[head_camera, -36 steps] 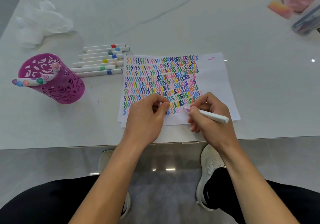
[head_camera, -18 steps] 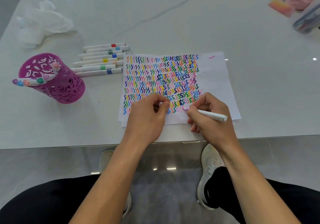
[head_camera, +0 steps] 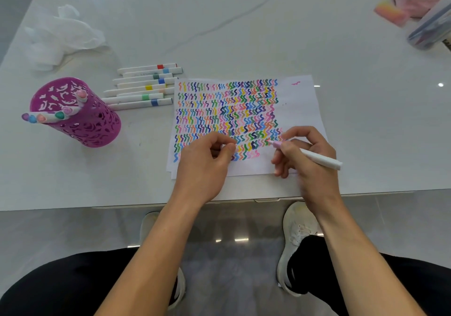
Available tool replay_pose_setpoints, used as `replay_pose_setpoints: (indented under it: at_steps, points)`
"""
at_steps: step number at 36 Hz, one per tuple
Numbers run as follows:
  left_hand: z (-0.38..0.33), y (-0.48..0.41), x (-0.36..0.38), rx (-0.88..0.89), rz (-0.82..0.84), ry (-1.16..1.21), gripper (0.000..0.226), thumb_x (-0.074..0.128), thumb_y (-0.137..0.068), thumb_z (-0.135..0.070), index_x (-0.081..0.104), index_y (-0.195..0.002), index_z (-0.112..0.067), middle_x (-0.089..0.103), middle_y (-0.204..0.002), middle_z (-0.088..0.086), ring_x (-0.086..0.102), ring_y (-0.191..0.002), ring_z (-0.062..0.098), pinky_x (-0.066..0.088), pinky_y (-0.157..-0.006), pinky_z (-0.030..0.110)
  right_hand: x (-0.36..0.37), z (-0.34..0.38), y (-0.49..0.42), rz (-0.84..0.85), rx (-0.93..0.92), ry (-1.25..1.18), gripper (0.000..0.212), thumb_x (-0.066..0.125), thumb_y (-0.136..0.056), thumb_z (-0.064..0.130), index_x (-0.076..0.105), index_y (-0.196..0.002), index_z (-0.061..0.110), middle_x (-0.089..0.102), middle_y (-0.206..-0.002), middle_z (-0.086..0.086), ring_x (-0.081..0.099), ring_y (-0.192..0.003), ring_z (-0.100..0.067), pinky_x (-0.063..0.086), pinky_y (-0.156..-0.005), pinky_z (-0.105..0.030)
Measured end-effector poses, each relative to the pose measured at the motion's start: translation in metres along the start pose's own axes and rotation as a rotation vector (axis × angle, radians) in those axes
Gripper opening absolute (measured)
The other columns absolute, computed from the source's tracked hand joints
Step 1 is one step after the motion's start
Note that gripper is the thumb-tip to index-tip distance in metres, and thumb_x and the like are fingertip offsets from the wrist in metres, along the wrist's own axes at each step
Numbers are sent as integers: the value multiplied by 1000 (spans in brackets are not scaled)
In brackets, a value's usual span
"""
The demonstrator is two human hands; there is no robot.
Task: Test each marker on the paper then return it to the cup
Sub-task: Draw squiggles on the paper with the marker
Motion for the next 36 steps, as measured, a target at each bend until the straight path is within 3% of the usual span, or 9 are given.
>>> replay_pose_setpoints:
  at_steps: [3, 6, 12, 16, 18, 24, 30, 36]
  points:
    - [-3, 2, -5, 30, -21, 14, 10, 66, -97, -23, 75, -100, -24, 73, -86, -13, 68, -81, 6, 58, -78, 26, 4, 7, 1, 23, -24, -31, 19, 69, -92, 8, 68, -110, 0, 71, -73, -14, 64, -59, -30, 53, -57, -32]
    - [-9, 5, -10, 71, -48, 3, 10, 66, -97, -25, 75, -101, -26, 72, -86, -14, 67, -81, 5, 54, -71, 19, 9, 10, 2, 60, -21, -55, 11, 65, -98, 3, 70, -108, 1, 74, -81, -15, 71, -70, -32, 58, -66, -35]
    - [-16, 8, -9, 77, -22, 113, 10, 65, -97, -19, 74, -99, -22, 75, -85, -10, 68, -74, 6, 55, -67, 21, 22, 9, 5, 107, 36, -109, 8, 57, -102, 6, 62, -103, 1, 72, -81, -15, 71, -73, -31, 59, -69, -37]
    - [-13, 8, -5, 41, 25, 230, 9, 66, -97, -16, 73, -102, -16, 77, -86, -5, 68, -70, 8, 55, -62, 24, 27, 7, 7, 76, 58, -92, 42, 43, -111, 33, 61, -98, -2, 67, -72, -11, 62, -65, -28, 53, -63, -38]
    - [-11, 9, -1, 18, 56, 284, 8, 66, -97, -14, 72, -102, -13, 78, -86, -1, 69, -69, 9, 54, -61, 24, 30, 7, 7, 72, 62, -72, 53, 41, -106, 44, 61, -95, -3, 63, -67, -7, 56, -61, -24, 48, -58, -34]
    - [-7, 12, 11, -26, 120, 411, 9, 62, -99, -9, 71, -102, -8, 78, -86, 6, 69, -67, 15, 54, -60, 25, 33, 4, 6, 47, 91, -62, 40, 41, -112, 23, 59, -90, -5, 57, -60, -7, 48, -53, -21, 41, -51, -31]
    - [-5, 13, 17, -66, 168, 451, 15, 59, -101, -13, 70, -108, -5, 78, -88, 7, 69, -69, 18, 55, -62, 28, 36, 6, 5, 85, 91, -117, 29, 49, -95, 29, 62, -82, 7, 57, -58, -6, 47, -50, -19, 40, -48, -27]
    - [-5, 13, 21, -62, 199, 464, 18, 56, -102, -14, 70, -107, -3, 76, -84, 8, 67, -67, 17, 55, -61, 26, 35, 3, 5, 86, 83, -79, 24, 51, -93, 26, 61, -79, 10, 52, -55, -1, 43, -50, -14, 36, -46, -21]
Point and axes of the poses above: each hand's wrist, its own y-axis away from the middle knuckle, its own x-axis out of the palm, z = x × y, the point moved 9 cm from there along -y, towards the middle knuckle
